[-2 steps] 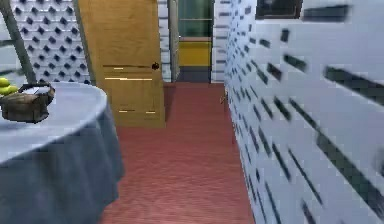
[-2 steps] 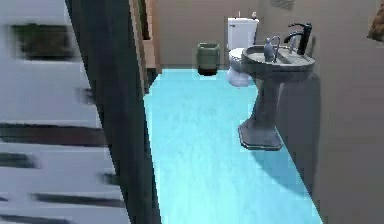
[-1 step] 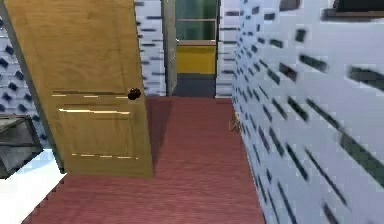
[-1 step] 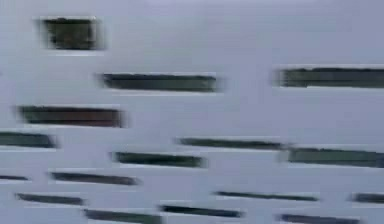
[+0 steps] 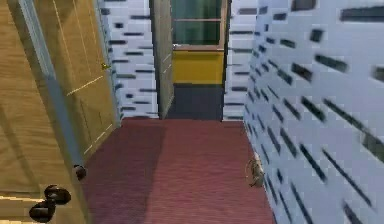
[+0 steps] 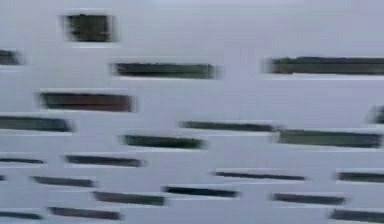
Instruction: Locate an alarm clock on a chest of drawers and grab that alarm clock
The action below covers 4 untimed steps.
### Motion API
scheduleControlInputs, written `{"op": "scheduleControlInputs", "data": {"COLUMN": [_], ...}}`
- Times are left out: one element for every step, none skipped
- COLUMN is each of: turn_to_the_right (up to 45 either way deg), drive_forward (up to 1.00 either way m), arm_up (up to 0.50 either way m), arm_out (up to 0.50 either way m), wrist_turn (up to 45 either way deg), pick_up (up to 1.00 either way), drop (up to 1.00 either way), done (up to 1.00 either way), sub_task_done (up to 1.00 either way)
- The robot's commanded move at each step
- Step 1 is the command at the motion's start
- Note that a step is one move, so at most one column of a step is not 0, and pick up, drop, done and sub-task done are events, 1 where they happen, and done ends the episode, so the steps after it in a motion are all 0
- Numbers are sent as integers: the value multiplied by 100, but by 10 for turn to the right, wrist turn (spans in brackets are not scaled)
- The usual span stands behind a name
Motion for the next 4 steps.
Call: {"op": "scheduleControlInputs", "data": {"turn_to_the_right": [0, 30, 0, 0], "drive_forward": [100, 0, 100, 50], "arm_up": [0, 0, 0, 0], "arm_out": [0, 0, 0, 0], "wrist_turn": [0, 0, 0, 0], "pick_up": [0, 0, 0, 0], "drop": [0, 0, 0, 0], "done": [0, 0, 0, 0], "sub_task_done": [0, 0, 0, 0]}}
